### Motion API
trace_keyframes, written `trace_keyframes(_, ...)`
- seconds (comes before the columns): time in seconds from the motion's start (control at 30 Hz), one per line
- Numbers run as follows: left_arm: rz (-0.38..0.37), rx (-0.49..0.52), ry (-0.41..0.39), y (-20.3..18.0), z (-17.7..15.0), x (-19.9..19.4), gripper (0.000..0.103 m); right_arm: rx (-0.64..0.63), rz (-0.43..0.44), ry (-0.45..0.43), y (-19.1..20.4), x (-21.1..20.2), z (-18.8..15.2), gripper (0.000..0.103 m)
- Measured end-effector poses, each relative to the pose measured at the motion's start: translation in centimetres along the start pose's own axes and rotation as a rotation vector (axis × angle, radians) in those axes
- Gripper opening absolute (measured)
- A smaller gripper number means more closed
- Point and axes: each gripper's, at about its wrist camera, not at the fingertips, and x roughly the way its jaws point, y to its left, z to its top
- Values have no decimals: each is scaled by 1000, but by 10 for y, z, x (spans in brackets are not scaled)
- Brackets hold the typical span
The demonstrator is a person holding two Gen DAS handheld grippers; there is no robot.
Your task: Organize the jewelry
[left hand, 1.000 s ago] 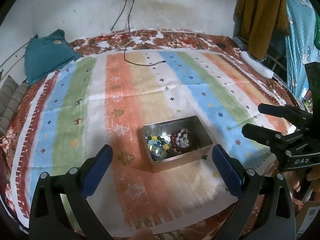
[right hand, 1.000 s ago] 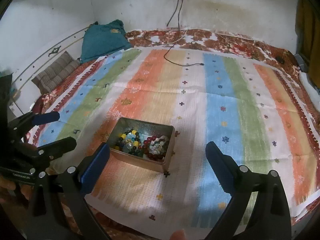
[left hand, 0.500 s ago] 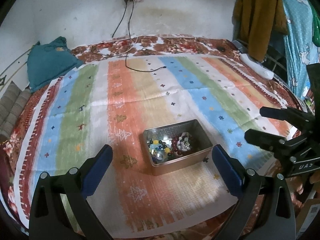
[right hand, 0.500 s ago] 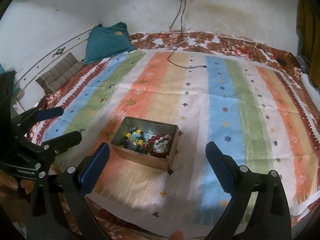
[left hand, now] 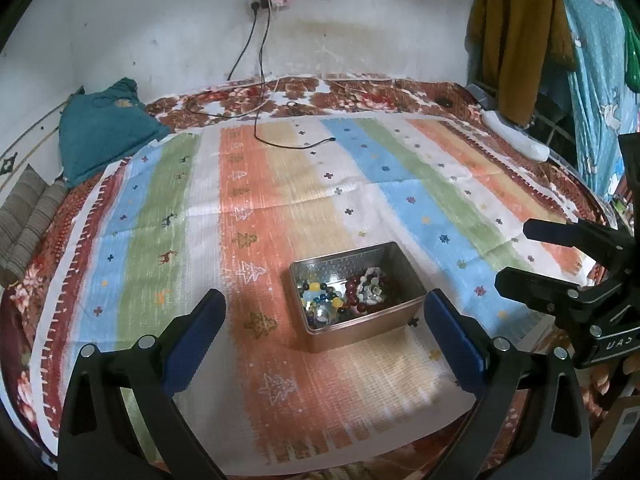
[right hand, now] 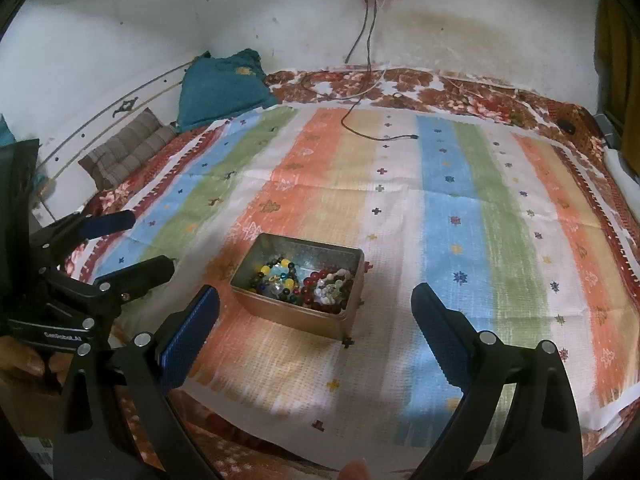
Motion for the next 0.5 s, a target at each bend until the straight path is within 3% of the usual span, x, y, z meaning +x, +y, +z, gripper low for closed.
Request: trace_keyframes(0.5, -24, 49, -62, -14, -2, -10, 97, -7, 1, -40, 1, -7, -2, 98)
